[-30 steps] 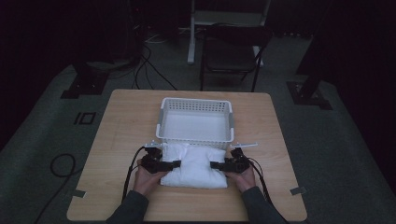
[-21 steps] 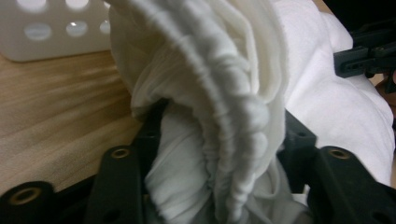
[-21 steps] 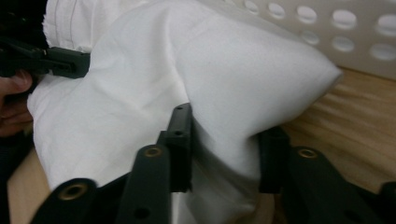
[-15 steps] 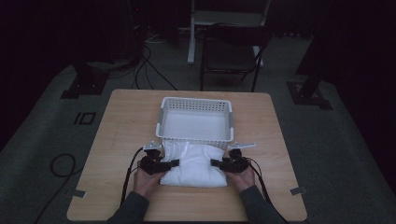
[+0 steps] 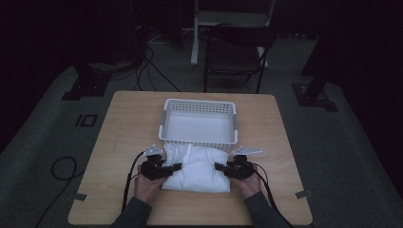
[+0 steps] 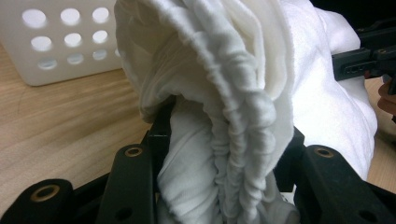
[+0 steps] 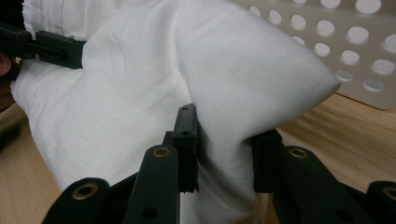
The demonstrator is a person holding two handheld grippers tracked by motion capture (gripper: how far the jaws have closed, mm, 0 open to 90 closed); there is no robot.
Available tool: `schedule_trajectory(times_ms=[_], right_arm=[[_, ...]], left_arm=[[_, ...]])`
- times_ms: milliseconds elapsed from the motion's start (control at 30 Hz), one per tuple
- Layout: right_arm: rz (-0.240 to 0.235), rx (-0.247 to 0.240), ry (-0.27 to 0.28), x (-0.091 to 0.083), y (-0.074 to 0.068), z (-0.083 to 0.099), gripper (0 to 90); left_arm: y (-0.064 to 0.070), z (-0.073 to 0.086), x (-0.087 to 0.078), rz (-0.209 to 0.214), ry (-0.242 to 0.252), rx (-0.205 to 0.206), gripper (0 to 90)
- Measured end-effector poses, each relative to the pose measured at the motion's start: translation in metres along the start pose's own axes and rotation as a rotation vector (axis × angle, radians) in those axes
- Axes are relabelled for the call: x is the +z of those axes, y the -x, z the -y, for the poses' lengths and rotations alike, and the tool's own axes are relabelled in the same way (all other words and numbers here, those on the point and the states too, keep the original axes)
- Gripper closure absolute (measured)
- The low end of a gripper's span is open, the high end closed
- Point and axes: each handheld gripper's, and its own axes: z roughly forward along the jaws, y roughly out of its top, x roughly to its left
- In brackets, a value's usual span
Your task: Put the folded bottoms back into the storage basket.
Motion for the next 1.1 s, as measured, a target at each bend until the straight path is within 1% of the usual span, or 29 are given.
schedule_trajectory(times_ms=[200,333,767,867,1100], right_arm=[[0.005,-0.016,0.006,-0.002,-0.003,-0.002,70.3],[0.01,-0.023,0.008,-0.003,-0.005,-0.003,70.4],[0.026,-0.054,0.027,-0.008,-0.01,-0.006,70.7],[0.028,-0.052,0.032,-0.01,-0.011,-0.007,70.8],[0.038,-0.067,0.044,-0.014,-0.014,-0.009,70.9]], left_arm=[[0.002,-0.003,-0.005,-0.011,0.013,0.021,54.9],[0.004,-0.004,-0.007,-0.014,0.017,0.026,54.9],[0.008,-0.006,-0.012,-0.017,0.036,0.027,54.9],[0.01,-0.007,-0.013,-0.019,0.044,0.028,54.9],[0.015,-0.009,-0.016,-0.021,0.055,0.039,54.8]])
